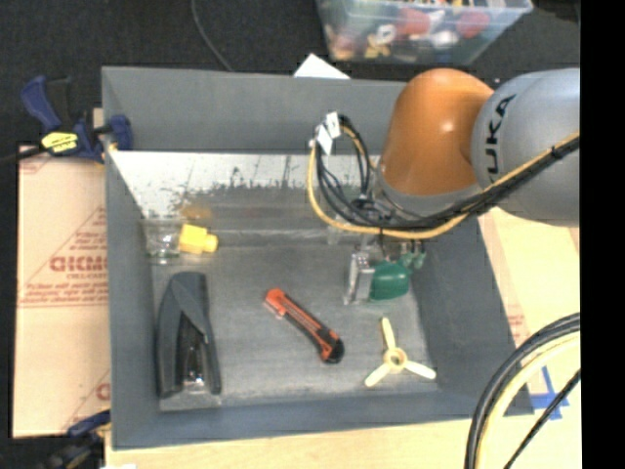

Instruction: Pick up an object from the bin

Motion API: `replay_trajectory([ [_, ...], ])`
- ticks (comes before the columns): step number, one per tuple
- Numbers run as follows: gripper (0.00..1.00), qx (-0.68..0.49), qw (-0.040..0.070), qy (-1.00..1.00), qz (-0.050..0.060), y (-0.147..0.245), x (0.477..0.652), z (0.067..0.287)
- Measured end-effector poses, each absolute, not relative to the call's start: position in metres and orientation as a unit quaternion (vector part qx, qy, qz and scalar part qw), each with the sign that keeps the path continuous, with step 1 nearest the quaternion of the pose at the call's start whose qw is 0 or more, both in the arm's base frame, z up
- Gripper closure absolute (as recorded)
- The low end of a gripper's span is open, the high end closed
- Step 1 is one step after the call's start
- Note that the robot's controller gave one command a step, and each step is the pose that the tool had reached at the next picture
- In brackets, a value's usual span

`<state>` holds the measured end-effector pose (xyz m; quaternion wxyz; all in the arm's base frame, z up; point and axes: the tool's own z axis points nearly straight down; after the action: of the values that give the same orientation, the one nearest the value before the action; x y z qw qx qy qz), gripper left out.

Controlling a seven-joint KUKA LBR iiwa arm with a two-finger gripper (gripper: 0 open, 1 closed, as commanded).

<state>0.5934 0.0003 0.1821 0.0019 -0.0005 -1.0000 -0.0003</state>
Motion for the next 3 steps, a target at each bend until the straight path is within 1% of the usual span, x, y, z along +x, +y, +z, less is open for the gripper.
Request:
replay_trajectory([
  [1, 0.00, -0.001, -0.002, -1.000, 0.000, 0.000, 0.595, 0.187],
  [2, 0.00, -0.074, 0.000, -0.997, -0.001, 0.008, 0.561, 0.068],
  [3, 0.00, -0.011, -0.010, -1.000, 0.000, 0.020, 0.562, 0.117],
])
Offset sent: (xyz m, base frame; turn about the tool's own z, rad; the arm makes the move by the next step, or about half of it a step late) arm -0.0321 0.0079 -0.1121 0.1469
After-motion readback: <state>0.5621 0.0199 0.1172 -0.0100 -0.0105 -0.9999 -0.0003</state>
